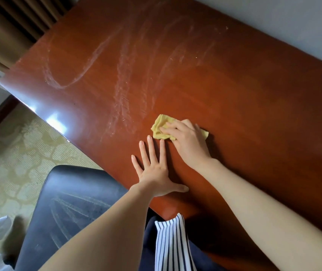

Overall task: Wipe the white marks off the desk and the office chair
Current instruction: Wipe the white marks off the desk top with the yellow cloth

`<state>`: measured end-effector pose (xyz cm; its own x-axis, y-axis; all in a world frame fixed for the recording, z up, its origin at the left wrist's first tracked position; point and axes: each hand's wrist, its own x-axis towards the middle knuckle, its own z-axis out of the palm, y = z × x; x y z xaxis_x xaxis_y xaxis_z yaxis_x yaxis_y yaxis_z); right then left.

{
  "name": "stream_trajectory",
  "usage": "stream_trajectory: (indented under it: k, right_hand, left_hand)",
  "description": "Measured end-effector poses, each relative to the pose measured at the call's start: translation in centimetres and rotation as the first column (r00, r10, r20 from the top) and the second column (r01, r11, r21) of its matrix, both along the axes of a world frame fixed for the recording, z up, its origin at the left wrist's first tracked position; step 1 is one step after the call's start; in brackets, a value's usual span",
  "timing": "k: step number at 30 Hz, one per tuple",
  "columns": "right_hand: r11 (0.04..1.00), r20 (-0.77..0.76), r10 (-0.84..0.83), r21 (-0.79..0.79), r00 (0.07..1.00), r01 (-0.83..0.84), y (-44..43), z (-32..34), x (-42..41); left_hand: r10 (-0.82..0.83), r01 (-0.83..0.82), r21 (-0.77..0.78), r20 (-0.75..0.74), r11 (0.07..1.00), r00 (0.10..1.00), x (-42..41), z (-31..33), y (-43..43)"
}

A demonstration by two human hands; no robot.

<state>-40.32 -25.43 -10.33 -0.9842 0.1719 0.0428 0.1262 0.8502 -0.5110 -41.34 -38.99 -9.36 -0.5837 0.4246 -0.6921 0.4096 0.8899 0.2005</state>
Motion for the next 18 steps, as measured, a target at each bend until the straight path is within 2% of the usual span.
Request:
stream_trajectory:
  k: [5, 9, 18]
  right_hand:
    - [0.994, -0.049, -0.111, 0.007, 0.993, 0.111, 1.9, 0.3, 4.4]
    - [0.981, -0.066, -0.169, 0.088, 0.983, 0.174, 6.0, 0.7, 5.8]
    - [0.864, 0.047, -0.491, 0.154, 0.870, 0.479, 15.7, 1.4, 1.1]
  left_hand:
    - [0.018, -0.018, 0.021, 0.000, 1.000, 1.000, 0.1, 0.2, 0.0]
    - [0.032, -0.032, 0.020, -0.002, 0.999, 0.999, 0.2, 0.3, 0.0]
    - [0.026, -0.026, 0.013, -0.005, 1.000, 1.000, 0.1, 0.1, 0.1]
